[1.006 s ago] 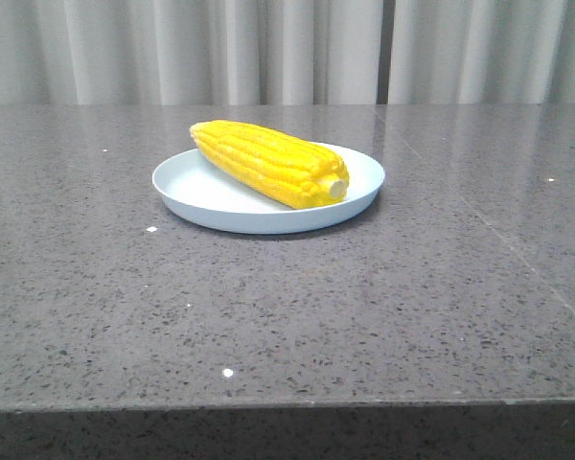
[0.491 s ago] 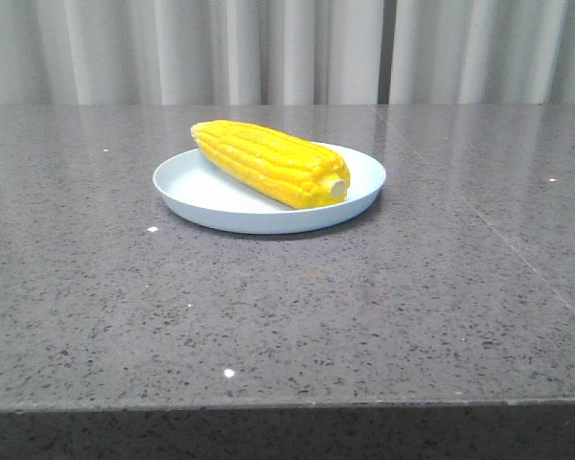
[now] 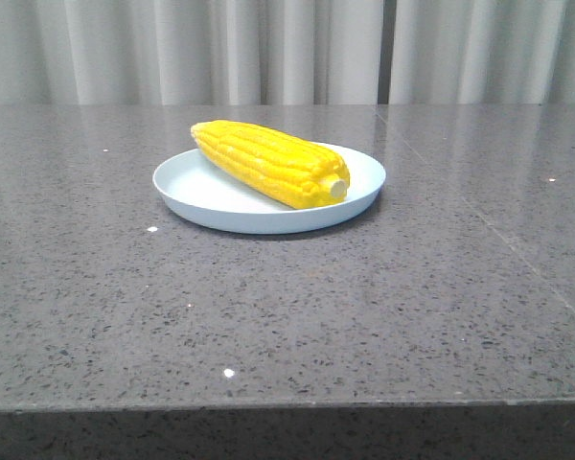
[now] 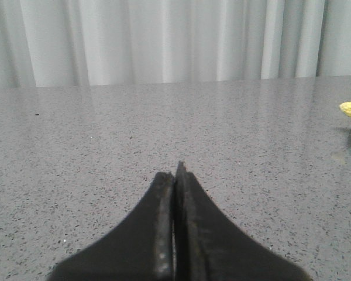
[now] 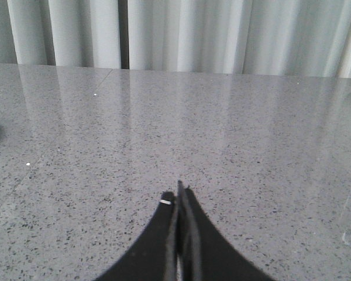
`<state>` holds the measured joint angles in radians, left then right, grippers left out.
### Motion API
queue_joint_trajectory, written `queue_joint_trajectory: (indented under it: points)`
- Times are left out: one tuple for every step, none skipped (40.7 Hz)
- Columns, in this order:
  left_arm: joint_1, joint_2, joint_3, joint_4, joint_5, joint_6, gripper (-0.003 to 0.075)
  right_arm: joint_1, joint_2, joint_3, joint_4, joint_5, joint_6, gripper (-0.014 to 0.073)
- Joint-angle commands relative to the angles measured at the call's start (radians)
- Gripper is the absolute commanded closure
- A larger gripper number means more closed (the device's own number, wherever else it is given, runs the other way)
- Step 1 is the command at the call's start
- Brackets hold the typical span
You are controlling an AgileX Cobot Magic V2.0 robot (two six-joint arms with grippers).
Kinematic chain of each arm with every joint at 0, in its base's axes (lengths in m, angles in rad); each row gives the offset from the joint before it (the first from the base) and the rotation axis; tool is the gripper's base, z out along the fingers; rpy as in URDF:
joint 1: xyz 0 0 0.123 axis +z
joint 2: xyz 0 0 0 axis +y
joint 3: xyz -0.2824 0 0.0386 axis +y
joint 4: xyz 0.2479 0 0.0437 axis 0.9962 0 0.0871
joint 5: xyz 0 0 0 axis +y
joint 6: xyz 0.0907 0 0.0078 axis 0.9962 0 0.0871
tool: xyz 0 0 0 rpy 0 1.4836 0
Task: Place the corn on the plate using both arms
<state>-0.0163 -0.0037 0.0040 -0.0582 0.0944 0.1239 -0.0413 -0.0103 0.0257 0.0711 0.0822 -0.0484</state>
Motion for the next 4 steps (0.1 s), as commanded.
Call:
queue_joint_trajectory:
  points:
    - [-0.002,-0.02,0.004,0.0,-0.084,-0.008,0.0741,0.0,-0.018,-0.004,0.006,-0.082,-0.01,0.0662]
    - [-0.002,-0.02,0.004,0.0,-0.084,-0.008,0.0741,0.0,-0.018,-0.004,0.006,-0.082,-0.01,0.0662]
    - [-0.002,-0.02,0.004,0.0,-0.084,-0.008,0.0741,0.0,-0.018,-0.004,0.006,-0.082,-0.01,0.0662]
    - [-0.002,-0.02,0.004,0.0,-0.084,-0.008,0.0741,0.0,-0.018,-0.004,0.006,-0.082,-0.01,0.0662]
